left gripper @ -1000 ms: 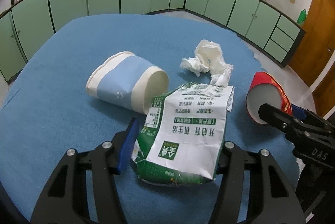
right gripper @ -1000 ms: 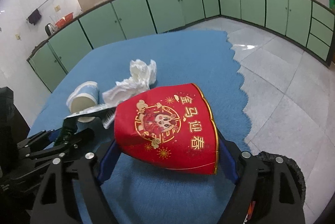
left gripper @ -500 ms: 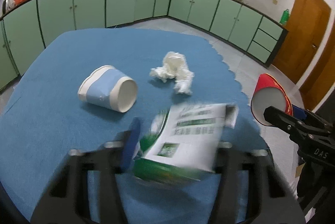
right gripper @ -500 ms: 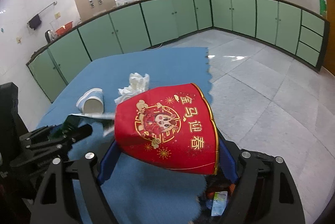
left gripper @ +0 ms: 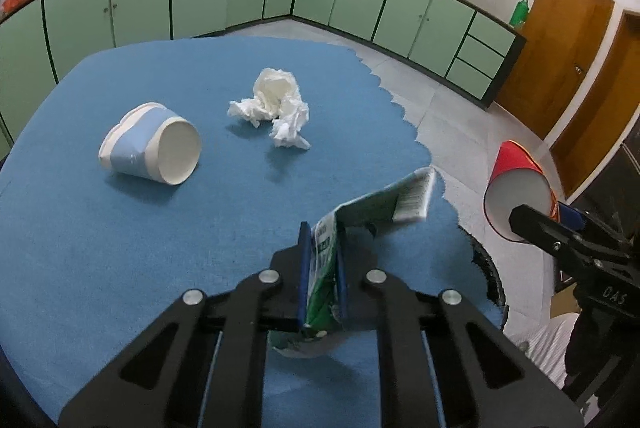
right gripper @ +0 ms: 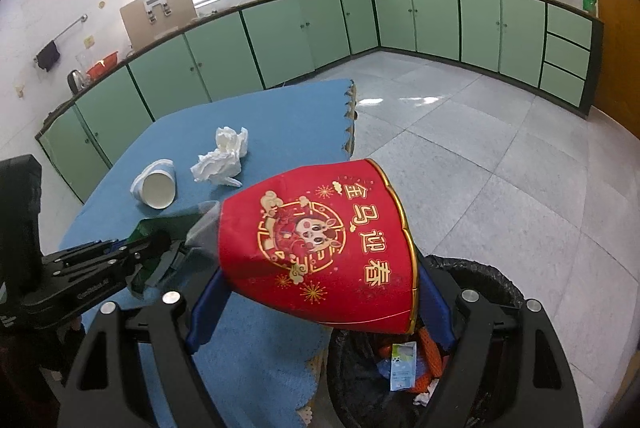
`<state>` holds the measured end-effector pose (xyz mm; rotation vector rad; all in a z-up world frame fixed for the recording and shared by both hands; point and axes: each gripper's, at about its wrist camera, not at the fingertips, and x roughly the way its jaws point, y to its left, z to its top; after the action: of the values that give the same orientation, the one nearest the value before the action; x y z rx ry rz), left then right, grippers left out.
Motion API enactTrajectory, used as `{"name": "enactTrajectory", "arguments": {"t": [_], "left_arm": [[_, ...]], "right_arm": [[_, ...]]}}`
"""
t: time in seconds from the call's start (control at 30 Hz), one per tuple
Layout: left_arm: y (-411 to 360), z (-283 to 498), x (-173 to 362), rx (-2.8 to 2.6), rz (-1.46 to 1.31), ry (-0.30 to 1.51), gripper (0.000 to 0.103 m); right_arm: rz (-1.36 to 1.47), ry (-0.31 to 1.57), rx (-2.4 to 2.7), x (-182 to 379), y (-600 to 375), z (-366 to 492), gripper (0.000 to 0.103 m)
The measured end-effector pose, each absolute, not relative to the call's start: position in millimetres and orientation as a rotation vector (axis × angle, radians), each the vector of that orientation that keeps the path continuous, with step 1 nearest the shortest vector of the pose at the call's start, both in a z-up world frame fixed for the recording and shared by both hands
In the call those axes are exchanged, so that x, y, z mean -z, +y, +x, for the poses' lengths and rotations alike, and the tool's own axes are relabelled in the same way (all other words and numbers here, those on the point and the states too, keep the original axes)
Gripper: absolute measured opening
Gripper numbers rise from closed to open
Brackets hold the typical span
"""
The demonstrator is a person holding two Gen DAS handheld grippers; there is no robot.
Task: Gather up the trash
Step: 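Grasp the green milk bag with the left tool while the right tool carries the red bag toward the bin, then carry the milk bag and red bag over the black bin and open both tools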
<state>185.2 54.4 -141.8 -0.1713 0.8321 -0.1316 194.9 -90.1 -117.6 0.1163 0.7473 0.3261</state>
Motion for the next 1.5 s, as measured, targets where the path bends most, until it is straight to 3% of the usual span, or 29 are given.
{"name": "enactTrajectory", "arguments": {"t": [0.57, 1.37, 1.4, 1.47, 1.5], "left_arm": [[-32, 190, 112, 0.307, -0.129, 0.763, 0.010], [-166, 227, 172, 0.466, -0.042, 0.872, 0.012], [-167, 228, 173, 0.474, -0.047, 0.880, 0.015], [-170, 232, 174, 0.485, -0.057, 0.890, 0.039], [-169, 233, 173, 0.487, -0.064, 0.885, 0.057]], "right_arm": [[0.161, 0.687, -0.169, 103, -164, 158, 0.081], [0.214, 0.780, 0.010, 157, -262, 144, 0.081], [0.206, 0.787, 0.017, 159, -263, 146, 0.082], [0.202, 0.794, 0.027, 163, -266, 149, 0.090], [0.201, 0.796, 0.031, 164, -267, 149, 0.092]]}}
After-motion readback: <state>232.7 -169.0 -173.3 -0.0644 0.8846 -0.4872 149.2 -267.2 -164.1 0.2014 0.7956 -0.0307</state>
